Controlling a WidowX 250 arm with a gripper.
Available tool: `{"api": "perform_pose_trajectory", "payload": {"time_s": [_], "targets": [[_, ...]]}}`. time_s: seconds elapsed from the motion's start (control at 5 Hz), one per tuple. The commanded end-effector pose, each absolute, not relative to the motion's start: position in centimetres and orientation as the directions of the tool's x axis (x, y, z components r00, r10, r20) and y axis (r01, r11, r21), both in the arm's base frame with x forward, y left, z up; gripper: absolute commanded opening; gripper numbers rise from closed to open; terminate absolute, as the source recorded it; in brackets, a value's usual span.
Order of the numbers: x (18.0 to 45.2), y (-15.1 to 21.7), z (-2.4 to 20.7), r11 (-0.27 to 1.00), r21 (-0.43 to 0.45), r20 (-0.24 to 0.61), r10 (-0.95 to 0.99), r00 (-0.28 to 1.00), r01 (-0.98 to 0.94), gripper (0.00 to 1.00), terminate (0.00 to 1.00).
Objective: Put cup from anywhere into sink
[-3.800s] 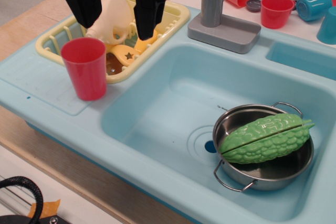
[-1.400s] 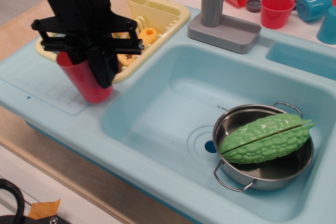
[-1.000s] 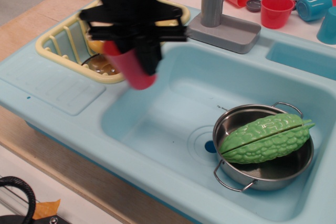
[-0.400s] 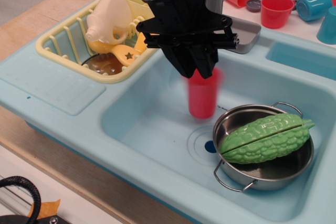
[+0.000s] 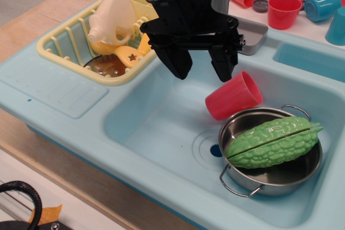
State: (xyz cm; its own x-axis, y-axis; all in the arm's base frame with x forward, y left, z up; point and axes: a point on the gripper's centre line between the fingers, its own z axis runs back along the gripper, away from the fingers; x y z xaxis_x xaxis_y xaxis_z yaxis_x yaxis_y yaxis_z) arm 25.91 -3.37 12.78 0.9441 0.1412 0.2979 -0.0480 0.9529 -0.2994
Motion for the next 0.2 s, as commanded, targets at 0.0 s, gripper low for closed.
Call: {"api": "perform_pose_trajectory", "payload": {"time_s": [0.0], "targets": [[26.12, -3.56, 13.31, 0.953, -0.302, 0.316, 0.134, 0.939, -0.034, 1.00, 1.00]]}}
